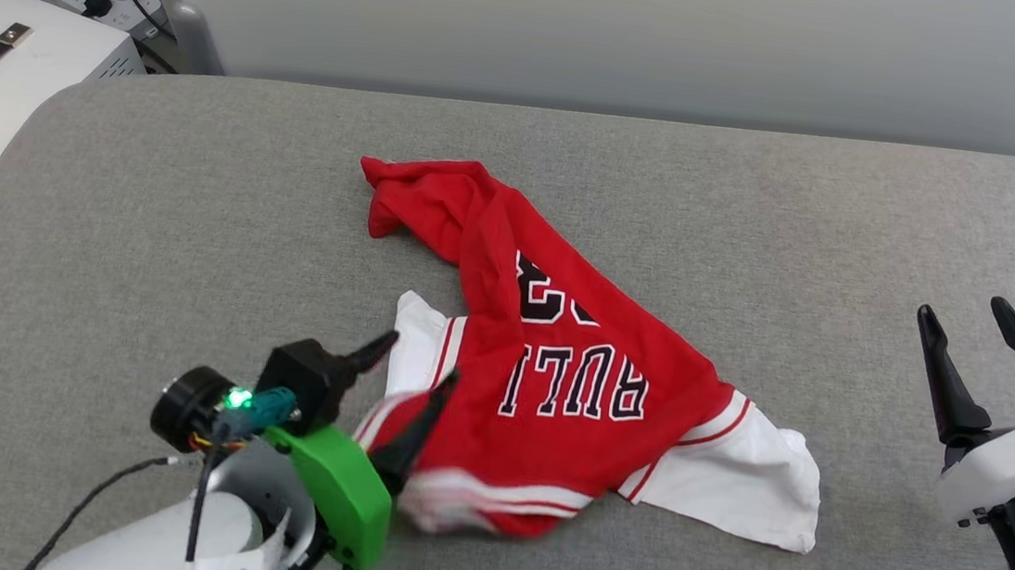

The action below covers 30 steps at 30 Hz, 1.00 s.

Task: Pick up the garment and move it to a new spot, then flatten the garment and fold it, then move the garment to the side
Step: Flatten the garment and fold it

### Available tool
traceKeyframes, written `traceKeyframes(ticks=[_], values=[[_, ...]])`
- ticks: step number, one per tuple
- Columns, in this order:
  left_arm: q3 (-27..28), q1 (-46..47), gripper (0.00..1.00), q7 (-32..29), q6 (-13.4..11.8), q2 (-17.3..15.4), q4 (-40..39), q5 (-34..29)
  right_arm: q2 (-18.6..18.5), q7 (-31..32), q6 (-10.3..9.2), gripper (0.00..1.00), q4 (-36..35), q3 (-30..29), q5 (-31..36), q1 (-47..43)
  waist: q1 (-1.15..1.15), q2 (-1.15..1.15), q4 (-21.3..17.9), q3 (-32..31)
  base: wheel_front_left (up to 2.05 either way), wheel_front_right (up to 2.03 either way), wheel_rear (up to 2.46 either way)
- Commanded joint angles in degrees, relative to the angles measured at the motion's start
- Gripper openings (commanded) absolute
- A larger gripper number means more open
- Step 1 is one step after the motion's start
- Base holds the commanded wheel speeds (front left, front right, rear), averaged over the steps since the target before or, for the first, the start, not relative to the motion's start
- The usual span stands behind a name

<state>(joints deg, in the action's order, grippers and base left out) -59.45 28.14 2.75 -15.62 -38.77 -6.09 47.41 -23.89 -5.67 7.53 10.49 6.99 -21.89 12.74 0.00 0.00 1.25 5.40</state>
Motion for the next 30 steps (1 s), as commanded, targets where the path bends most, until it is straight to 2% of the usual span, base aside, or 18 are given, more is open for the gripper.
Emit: traceKeyframes(ticks=[1,9,12,16,20,23,27,30], values=[[1.39,-0.97,1.00,1.84,-1.42,-0.62,-0.03,-1.04,-0.65,0.56,-0.04,1.00,-0.78,-0.09,0.41,0.31,0.00,0.00,0.12,-0.07,0.00,0.00,0.00],[10.17,-4.42,1.00,10.91,-9.24,-1.69,2.50,-1.03,-3.46,6.37,-0.04,1.00,-6.46,2.68,0.56,0.18,0.00,0.00,-0.13,-0.06,0.00,0.00,0.00],[14.63,-7.14,1.00,12.02,-11.68,-1.41,3.45,-1.66,-6.34,11.65,-0.04,1.00,-8.94,5.56,-1.38,-0.80,0.00,0.00,-0.17,0.04,0.00,0.00,0.00],[20.16,-11.26,1.00,12.21,-15.42,-0.32,2.26,-6.15,-11.21,21.45,-0.04,1.00,-12.64,9.75,-6.46,-2.44,0.00,0.00,-0.13,0.41,0.00,0.00,0.00],[25.62,-15.50,1.00,12.23,-16.62,1.63,1.04,-11.68,-16.04,33.52,-0.04,1.00,-16.47,13.62,-12.58,-4.60,0.00,0.00,-0.08,1.13,0.00,0.00,0.00],[29.66,-18.13,1.00,12.23,-16.61,4.17,-0.43,-14.96,-17.68,41.22,-0.04,1.00,-18.24,14.18,-16.39,-5.98,0.00,0.00,0.17,2.16,0.00,0.00,0.00],[33.17,-20.15,1.00,12.24,-14.43,7.23,-1.20,-18.70,-17.89,46.08,-0.04,1.00,-18.45,14.11,-17.34,-6.09,0.00,0.00,0.90,4.07,0.00,0.00,0.00],[35.17,-20.73,1.00,12.24,-12.31,9.44,-0.99,-20.92,-16.95,46.54,-0.04,1.00,-17.04,14.47,-17.04,-5.08,0.00,0.00,1.64,5.67,0.00,0.00,0.00]])
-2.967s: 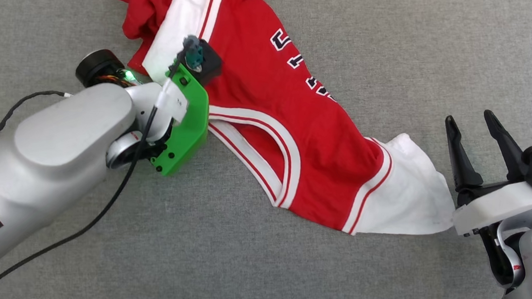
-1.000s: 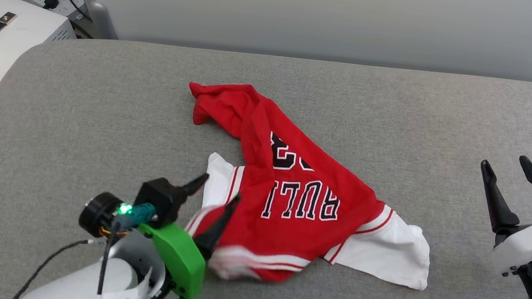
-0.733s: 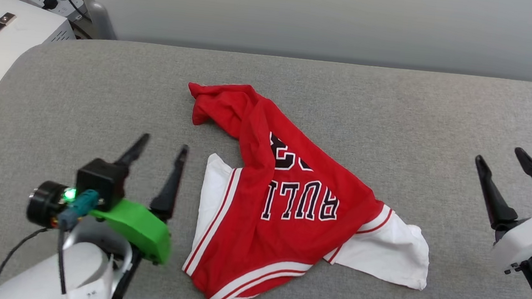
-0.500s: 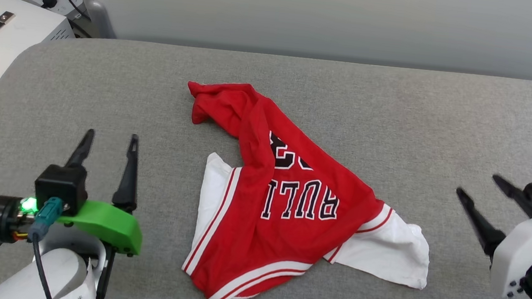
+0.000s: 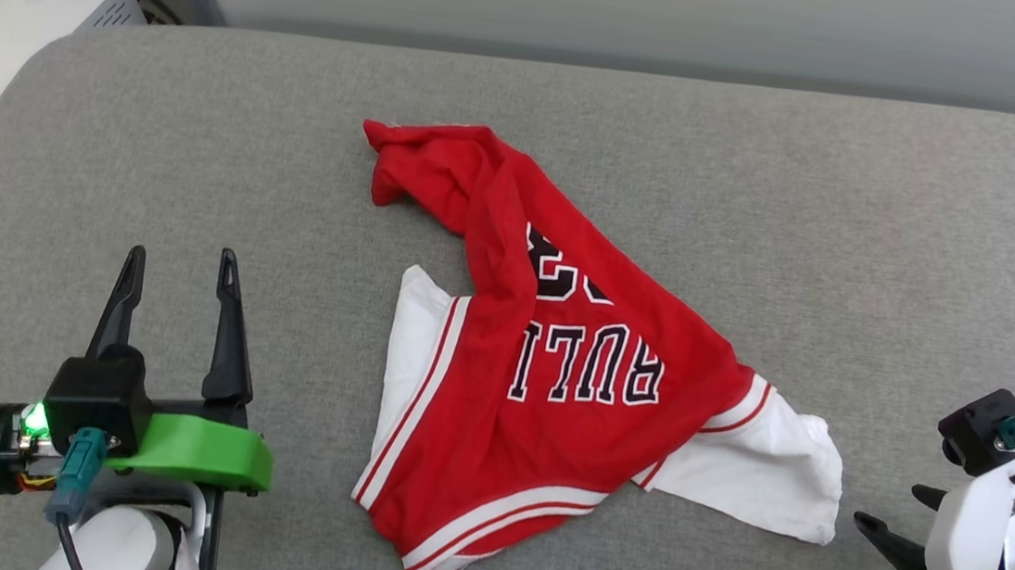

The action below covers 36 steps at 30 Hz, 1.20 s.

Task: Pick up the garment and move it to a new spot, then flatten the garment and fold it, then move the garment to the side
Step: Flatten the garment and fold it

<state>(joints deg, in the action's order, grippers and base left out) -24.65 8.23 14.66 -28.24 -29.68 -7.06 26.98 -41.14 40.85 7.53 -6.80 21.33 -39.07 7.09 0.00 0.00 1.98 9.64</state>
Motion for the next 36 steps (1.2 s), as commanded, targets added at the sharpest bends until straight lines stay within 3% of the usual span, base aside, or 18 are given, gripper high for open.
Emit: traceKeyframes(ticks=[1,11,12,13,18,26,31,36], values=[[1.14,-0.92,1.00,0.33,1.12,1.19,0.23,-1.26,0.84,-0.27,-0.04,1.00,1.16,0.49,-0.05,1.09,0.00,0.00,1.18,2.03,0.00,0.00,0.00],[6.18,0.10,1.00,0.33,9.95,9.19,4.98,-6.76,5.31,-6.49,-0.04,1.00,12.44,7.91,-1.29,5.35,0.00,0.00,3.02,6.17,0.00,0.00,0.00],[6.51,0.11,1.00,0.33,10.55,9.79,5.41,-7.27,5.25,-6.67,-0.04,0.62,13.18,8.94,-1.70,5.51,0.00,0.00,3.01,6.19,0.00,0.00,0.00],[6.90,0.09,1.00,0.33,11.35,10.46,5.94,-7.83,4.97,-7.50,-0.04,0.00,13.80,9.82,-1.87,5.94,0.00,0.00,2.96,6.15,0.00,0.00,0.00],[9.32,-0.90,1.00,0.33,13.70,12.70,7.83,-9.82,3.20,-12.08,-0.04,0.00,14.35,9.02,-3.84,8.51,0.00,0.00,1.87,4.45,0.00,0.00,0.00],[11.90,-2.02,1.00,0.33,16.83,14.85,8.75,-12.35,-3.54,-11.34,-0.04,0.00,15.33,-0.92,-9.20,9.94,0.00,0.00,1.03,3.05,0.00,0.00,0.00],[12.59,-1.55,1.00,0.33,18.57,16.37,9.10,-13.98,-6.32,-7.97,-0.04,0.00,19.97,-7.75,-11.78,9.99,0.00,0.00,1.58,4.47,0.00,0.00,0.00],[13.01,-0.53,1.00,0.34,20.34,17.94,10.09,-15.41,-5.71,-6.55,-0.04,0.00,29.38,-11.72,-9.78,12.70,0.00,0.00,2.39,6.65,0.00,0.00,0.00]])
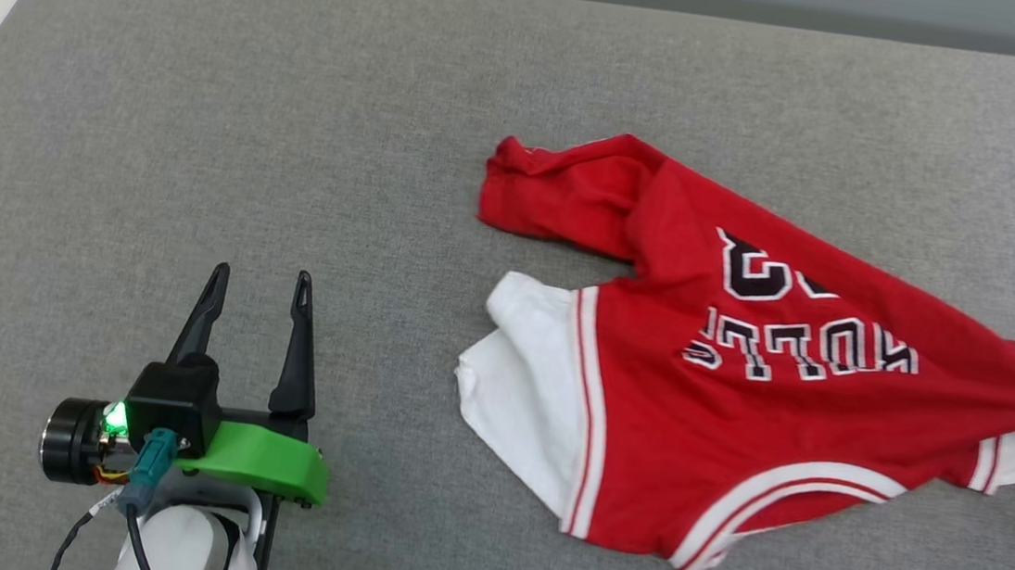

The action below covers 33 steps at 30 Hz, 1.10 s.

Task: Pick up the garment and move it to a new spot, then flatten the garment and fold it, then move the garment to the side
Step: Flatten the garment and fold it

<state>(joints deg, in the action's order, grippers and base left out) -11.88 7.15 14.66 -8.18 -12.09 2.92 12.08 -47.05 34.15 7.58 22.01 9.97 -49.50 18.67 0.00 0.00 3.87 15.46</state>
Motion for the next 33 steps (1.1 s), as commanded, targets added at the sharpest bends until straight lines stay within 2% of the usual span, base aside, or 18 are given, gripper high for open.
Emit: traceKeyframes(ticks=[1,3,4,7,8,9,12,17,21,24,29,33], values=[[0.35,0.75,1.00,0.34,0.53,0.54,0.28,-0.68,0.67,0.12,-0.09,0.00,2.30,-0.80,1.32,1.63,0.00,0.00,0.63,1.10,0.00,0.00,0.00],[0.62,1.19,1.00,0.34,1.05,0.99,0.63,-1.05,2.05,0.22,-0.09,0.00,6.05,-1.09,3.05,2.44,0.00,0.00,0.91,1.56,0.00,0.00,0.00],[0.97,1.68,1.00,0.34,1.85,1.66,1.40,-1.54,4.73,0.18,-0.09,0.00,10.58,-0.44,5.04,3.18,0.00,0.00,1.21,1.83,0.00,0.00,0.00],[1.40,1.76,1.00,0.34,2.57,2.04,2.25,-1.94,7.17,-1.76,-0.09,0.00,12.64,-0.49,4.80,3.76,0.00,0.00,1.10,1.23,0.00,0.00,0.00],[1.57,1.75,1.00,0.34,2.78,2.11,2.55,-2.01,7.55,-2.87,-0.09,0.11,12.91,-0.44,4.94,3.84,0.00,0.00,1.01,0.84,0.00,0.00,0.00],[1.86,1.72,1.00,0.34,3.14,2.10,3.01,-2.11,7.69,-4.94,-0.09,1.00,12.88,-0.17,5.44,3.78,0.00,0.00,0.82,0.14,0.00,0.00,0.00],[2.48,1.72,1.00,0.34,3.95,1.90,3.79,-2.31,7.53,-10.32,-0.09,1.00,11.88,-0.16,6.14,3.11,0.00,0.00,0.35,-1.76,0.00,0.00,0.00],[3.15,2.77,1.00,0.34,5.95,0.93,4.47,-2.50,6.86,-22.92,-0.09,1.00,7.15,-2.30,10.49,0.69,0.00,0.00,-0.82,-4.70,0.00,0.00,0.00],[2.79,5.41,1.00,0.07,8.76,-0.60,5.98,-1.85,9.07,-29.56,-0.09,1.00,2.25,-5.05,14.16,-1.43,0.00,0.00,-1.87,-5.84,0.00,0.00,0.00],[2.00,8.61,1.00,-2.35,11.39,-1.95,6.65,-0.94,11.75,-32.09,-0.09,1.00,-2.26,-7.36,17.42,-3.15,0.00,0.00,-2.40,-6.30,0.00,0.00,0.00],[-1.26,15.04,1.00,-11.32,14.82,-4.44,7.22,3.08,16.63,-32.58,-0.09,1.00,-10.28,-10.09,22.41,-6.49,0.00,0.00,-3.04,-6.36,0.00,0.00,0.00],[-5.86,20.19,1.00,-22.32,15.57,-6.81,7.72,8.85,19.57,-30.72,-0.09,1.00,-15.06,-10.74,24.87,-8.29,0.00,0.00,-3.48,-5.89,0.00,0.00,0.00]])
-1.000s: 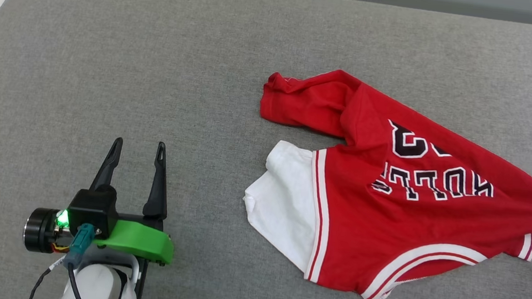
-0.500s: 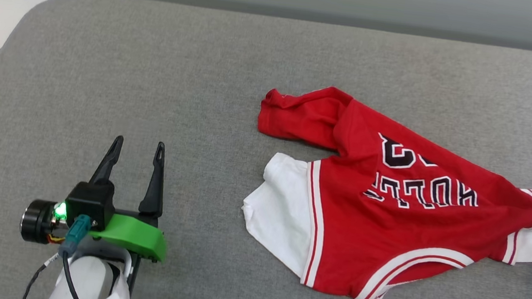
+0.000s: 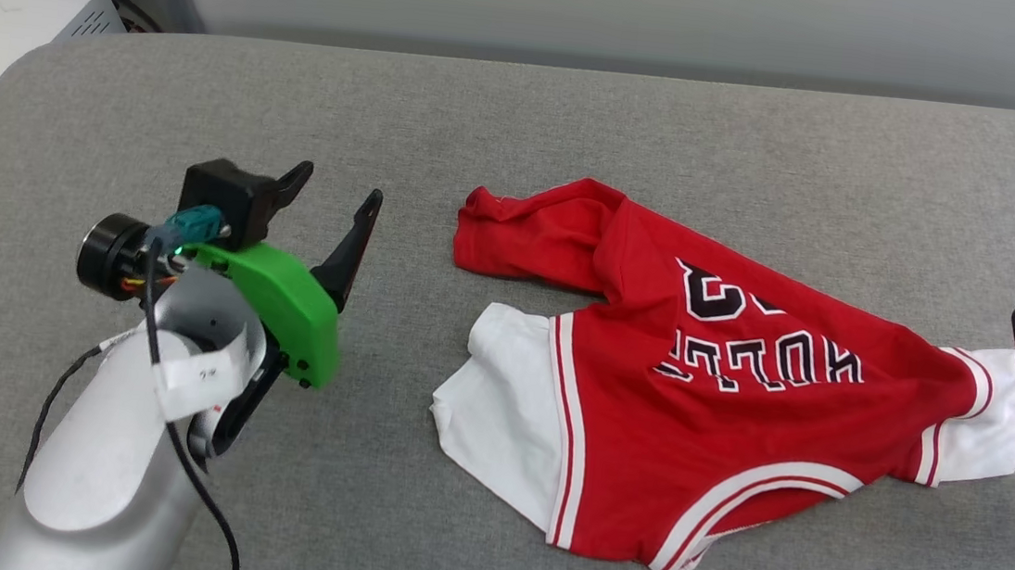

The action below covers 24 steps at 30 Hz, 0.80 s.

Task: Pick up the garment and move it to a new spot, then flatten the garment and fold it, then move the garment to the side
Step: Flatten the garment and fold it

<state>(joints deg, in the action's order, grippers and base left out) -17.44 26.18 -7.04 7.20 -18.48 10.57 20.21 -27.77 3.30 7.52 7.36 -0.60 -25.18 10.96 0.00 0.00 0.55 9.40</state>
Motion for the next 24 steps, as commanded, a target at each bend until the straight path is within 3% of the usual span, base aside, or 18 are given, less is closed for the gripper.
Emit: traceKeyframes(ticks=[1,7,13,24], values=[[-1.87,2.25,1.00,-3.28,0.22,-0.97,-0.02,2.45,0.74,0.55,-0.03,1.00,-1.14,-0.27,0.92,-0.80,0.00,0.00,-0.27,0.32,0.00,0.00,0.00],[-13.95,9.40,1.00,-20.38,0.27,-5.22,-0.82,14.04,2.48,2.63,-0.03,1.00,-2.43,-0.17,2.44,-2.09,0.00,0.00,-0.60,1.28,0.00,0.00,0.00],[-22.48,13.80,1.00,-30.85,0.27,-6.45,1.77,21.48,3.04,3.03,-0.03,1.00,-2.07,0.69,2.64,-1.46,0.00,0.00,-1.30,2.49,0.00,0.00,0.00],[-32.76,14.80,1.00,-36.30,0.28,-7.20,8.53,25.11,3.78,2.11,-0.03,1.00,-0.44,2.91,2.39,0.92,0.00,0.00,-4.05,5.73,0.00,0.00,0.00]])
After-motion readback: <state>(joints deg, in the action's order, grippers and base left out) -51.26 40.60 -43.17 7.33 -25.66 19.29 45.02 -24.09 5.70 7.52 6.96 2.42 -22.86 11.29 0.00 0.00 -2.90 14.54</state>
